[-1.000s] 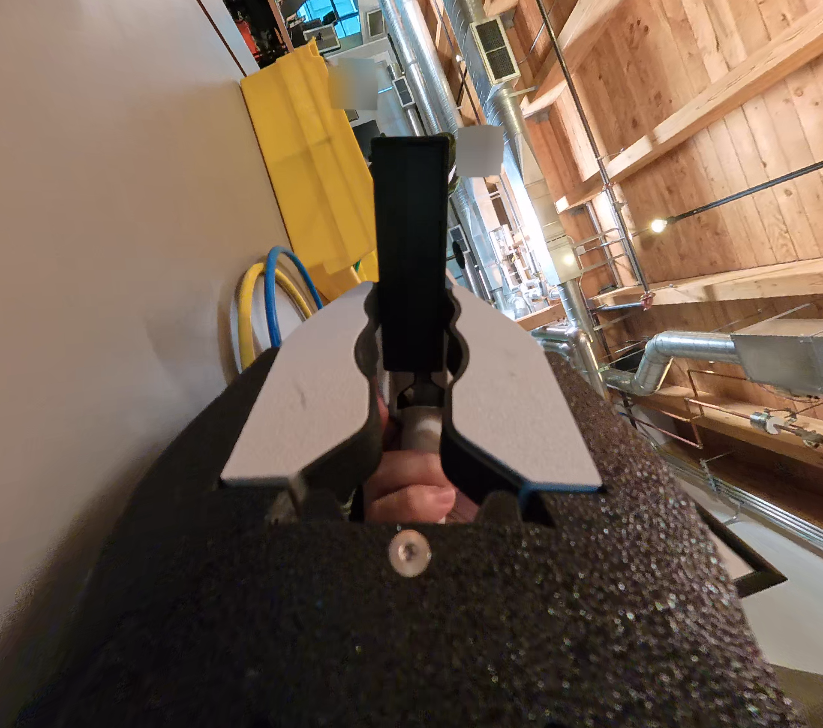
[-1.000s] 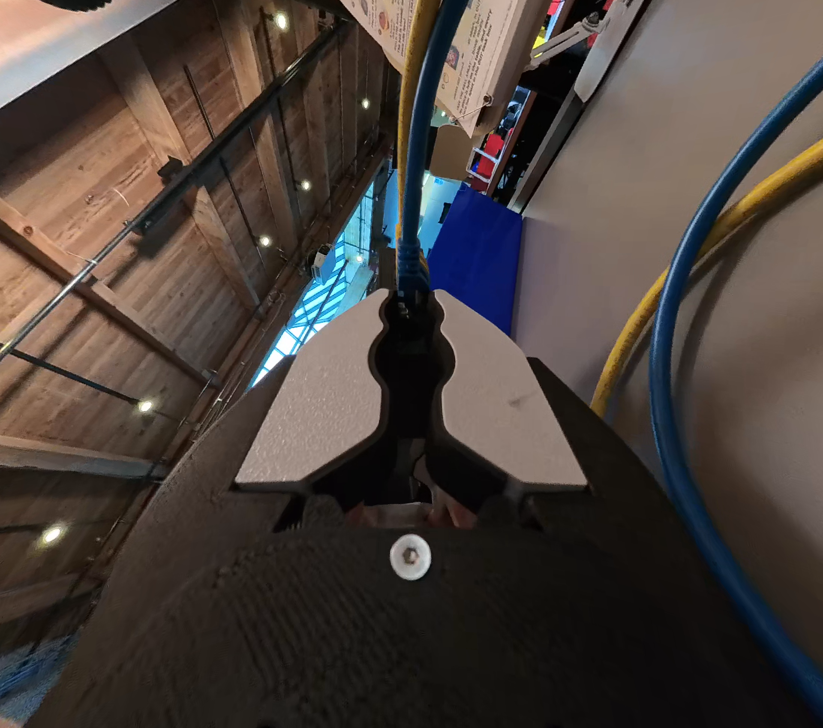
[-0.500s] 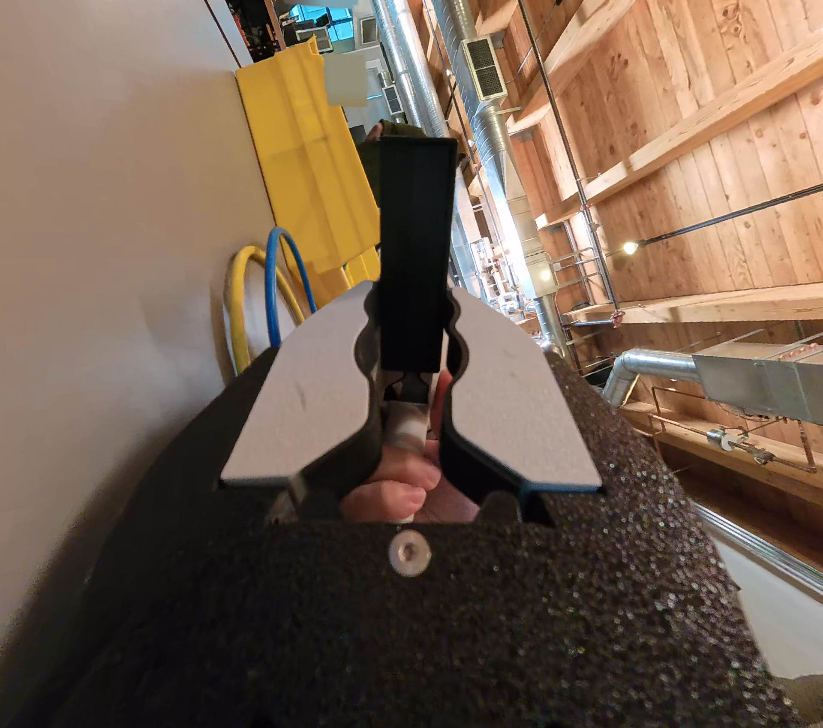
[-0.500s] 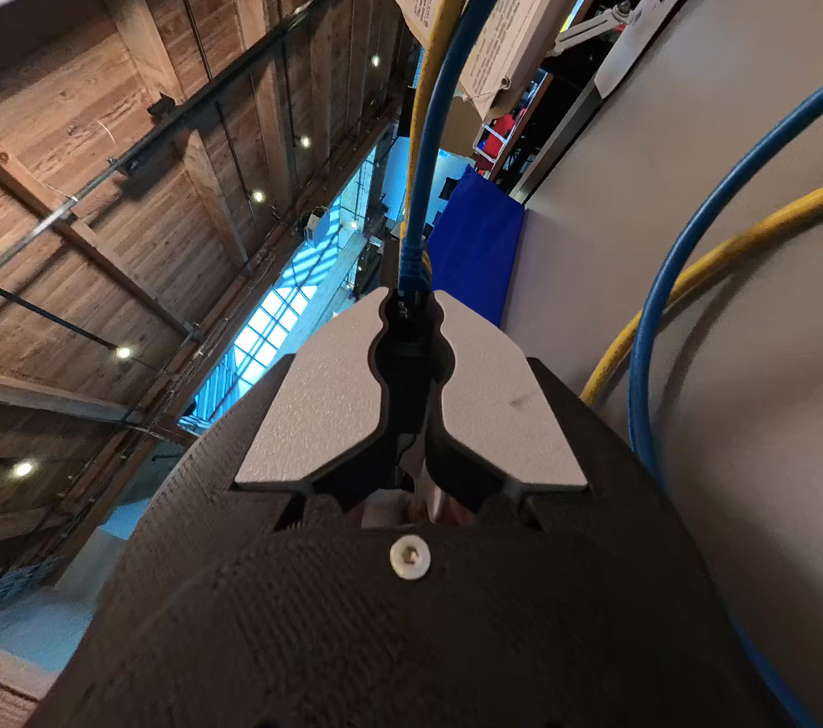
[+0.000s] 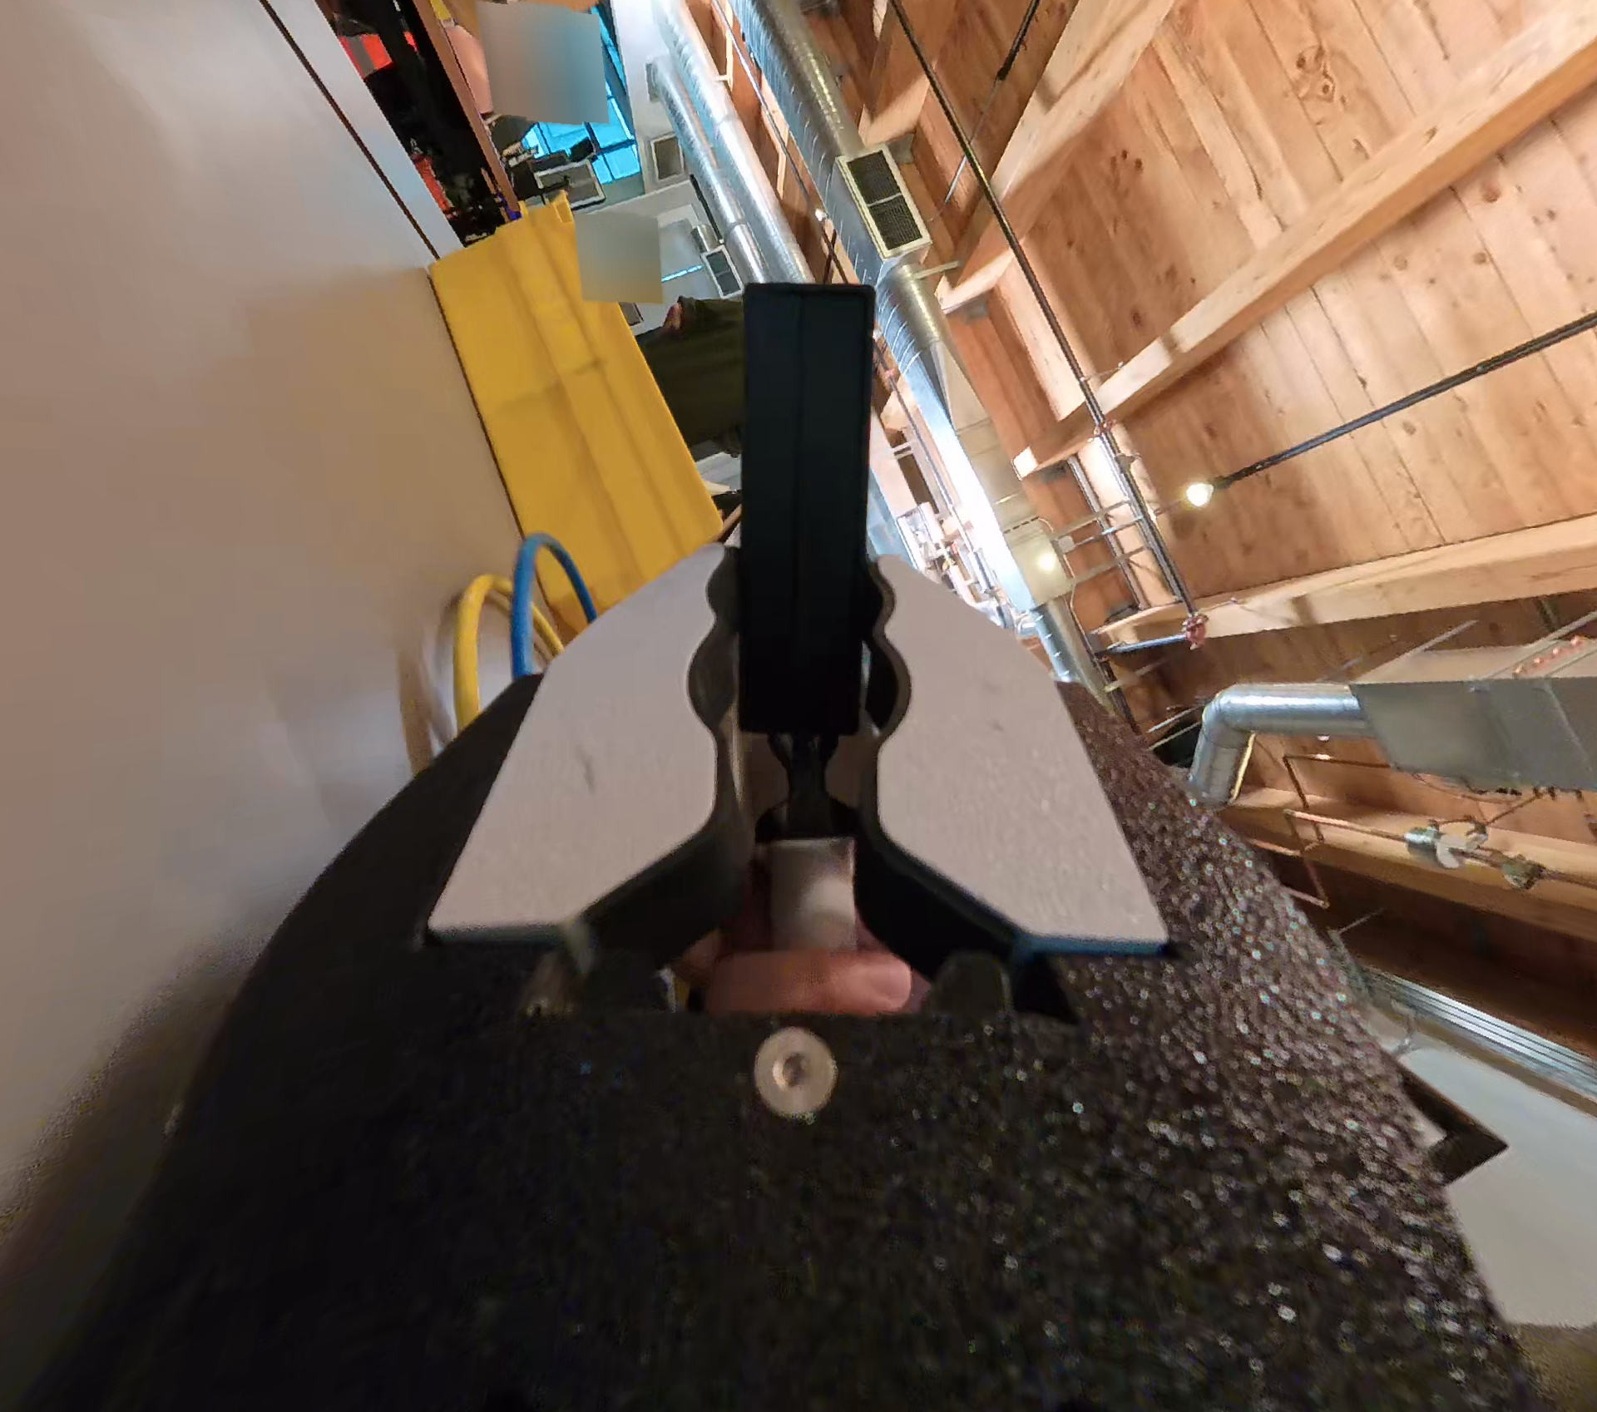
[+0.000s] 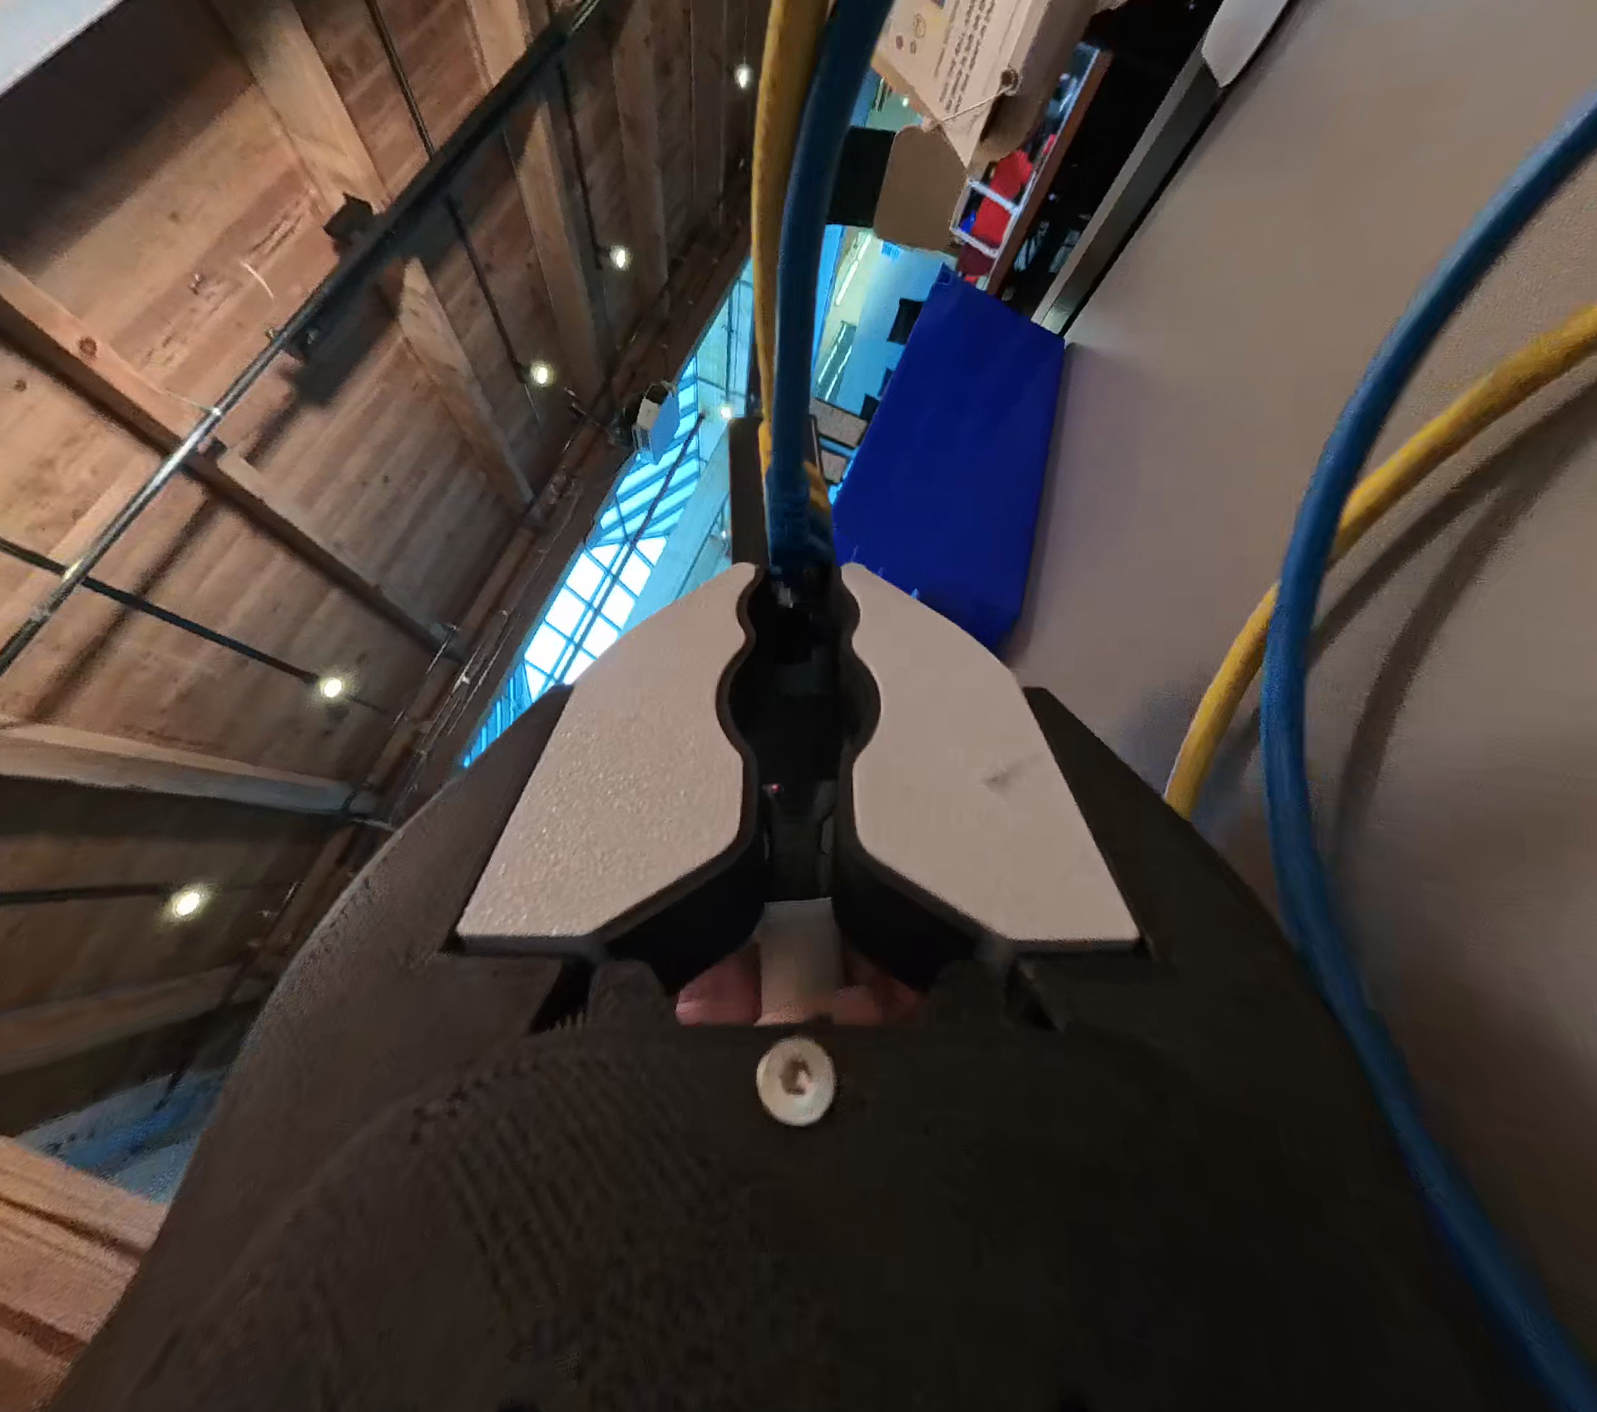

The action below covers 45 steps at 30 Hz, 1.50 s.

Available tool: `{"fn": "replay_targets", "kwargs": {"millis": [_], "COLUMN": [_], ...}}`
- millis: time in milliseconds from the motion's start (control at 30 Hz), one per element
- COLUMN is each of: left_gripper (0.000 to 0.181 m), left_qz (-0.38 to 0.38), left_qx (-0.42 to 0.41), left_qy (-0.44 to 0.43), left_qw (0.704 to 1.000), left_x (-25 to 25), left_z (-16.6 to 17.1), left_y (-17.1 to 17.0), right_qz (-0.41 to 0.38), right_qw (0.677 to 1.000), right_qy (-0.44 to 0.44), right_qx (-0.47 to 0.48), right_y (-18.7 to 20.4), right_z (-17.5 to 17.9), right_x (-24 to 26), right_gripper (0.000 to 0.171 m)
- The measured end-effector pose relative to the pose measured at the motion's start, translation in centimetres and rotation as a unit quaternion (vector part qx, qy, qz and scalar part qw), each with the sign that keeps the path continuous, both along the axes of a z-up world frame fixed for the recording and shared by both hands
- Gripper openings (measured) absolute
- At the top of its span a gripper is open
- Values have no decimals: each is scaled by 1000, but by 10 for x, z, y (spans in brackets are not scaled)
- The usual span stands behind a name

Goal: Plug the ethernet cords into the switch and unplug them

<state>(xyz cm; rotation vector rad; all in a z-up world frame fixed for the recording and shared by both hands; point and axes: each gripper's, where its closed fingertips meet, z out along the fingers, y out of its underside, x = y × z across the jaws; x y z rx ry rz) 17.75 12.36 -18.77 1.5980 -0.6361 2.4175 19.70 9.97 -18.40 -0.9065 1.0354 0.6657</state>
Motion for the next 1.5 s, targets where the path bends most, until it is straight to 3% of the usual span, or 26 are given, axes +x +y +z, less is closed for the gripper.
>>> {"fn": "replay_targets", "kwargs": {"millis": [300,367,700,900,967,1500], "left_gripper": [26,26,26,26,26,26], "left_qz": [4,4,0,-3,-6,-20], "left_qx": [-8,-9,-10,-12,-10,7], "left_qy": [2,2,3,4,5,5], "left_qw": [1000,1000,1000,1000,1000,1000], "left_x": [1,1,1,1,1,0], "left_z": [-1,-1,-1,-1,-2,-2], "left_y": [3,3,2,1,0,-8], "right_qz": [-15,-16,-30,-36,-32,-39], "right_qw": [1000,1000,999,999,999,999], "right_qy": [10,8,10,22,21,10], "right_qx": [14,21,14,14,31,18], "right_y": [0,0,1,2,1,-1], "right_z": [-2,0,-3,-6,-2,-1], "right_x": [0,-1,1,3,2,6], "right_gripper": [10,20,15,25,16,15]}}
